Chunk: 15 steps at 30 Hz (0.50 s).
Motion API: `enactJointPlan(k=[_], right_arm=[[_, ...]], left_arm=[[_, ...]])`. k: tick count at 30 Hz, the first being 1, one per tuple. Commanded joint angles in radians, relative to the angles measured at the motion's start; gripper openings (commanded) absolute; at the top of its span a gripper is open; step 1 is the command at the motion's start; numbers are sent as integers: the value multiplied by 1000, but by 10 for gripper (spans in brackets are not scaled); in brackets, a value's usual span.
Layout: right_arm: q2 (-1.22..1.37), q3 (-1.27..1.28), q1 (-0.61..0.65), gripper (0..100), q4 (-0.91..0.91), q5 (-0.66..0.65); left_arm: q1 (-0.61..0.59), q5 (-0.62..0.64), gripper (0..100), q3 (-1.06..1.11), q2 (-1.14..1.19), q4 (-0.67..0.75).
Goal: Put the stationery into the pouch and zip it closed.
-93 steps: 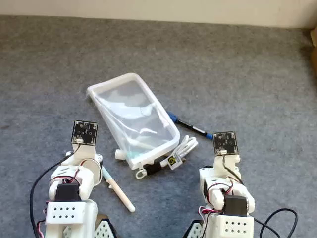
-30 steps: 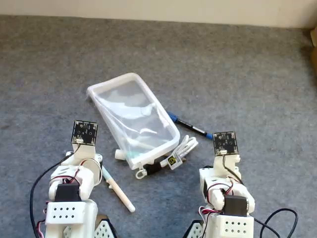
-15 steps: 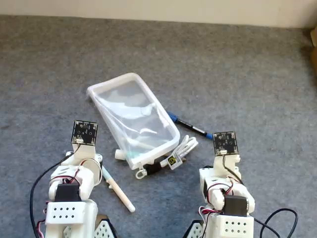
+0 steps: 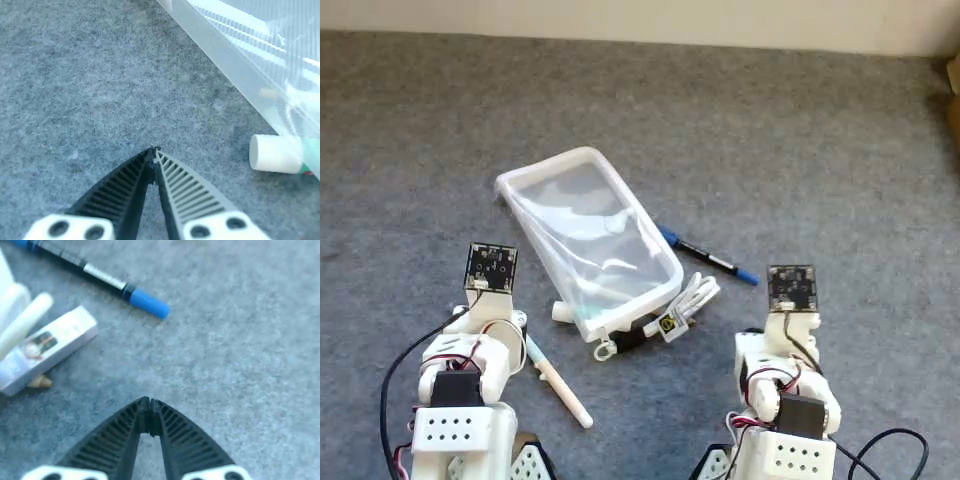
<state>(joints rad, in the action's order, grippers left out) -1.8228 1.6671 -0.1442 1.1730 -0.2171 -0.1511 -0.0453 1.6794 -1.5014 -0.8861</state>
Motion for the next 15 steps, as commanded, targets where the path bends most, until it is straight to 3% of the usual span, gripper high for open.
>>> enactJointPlan(k=[1,5,15], right_arm=[[-15,-85,-15,15,-51,2],[-13,-205,10,16,-42,-147],[64,-593,107,17,114,-164]], left_arm=[[4,8,7,25,-15,-6],[4,8,7,25,-15,-6],[4,8,7,25,-15,-6]])
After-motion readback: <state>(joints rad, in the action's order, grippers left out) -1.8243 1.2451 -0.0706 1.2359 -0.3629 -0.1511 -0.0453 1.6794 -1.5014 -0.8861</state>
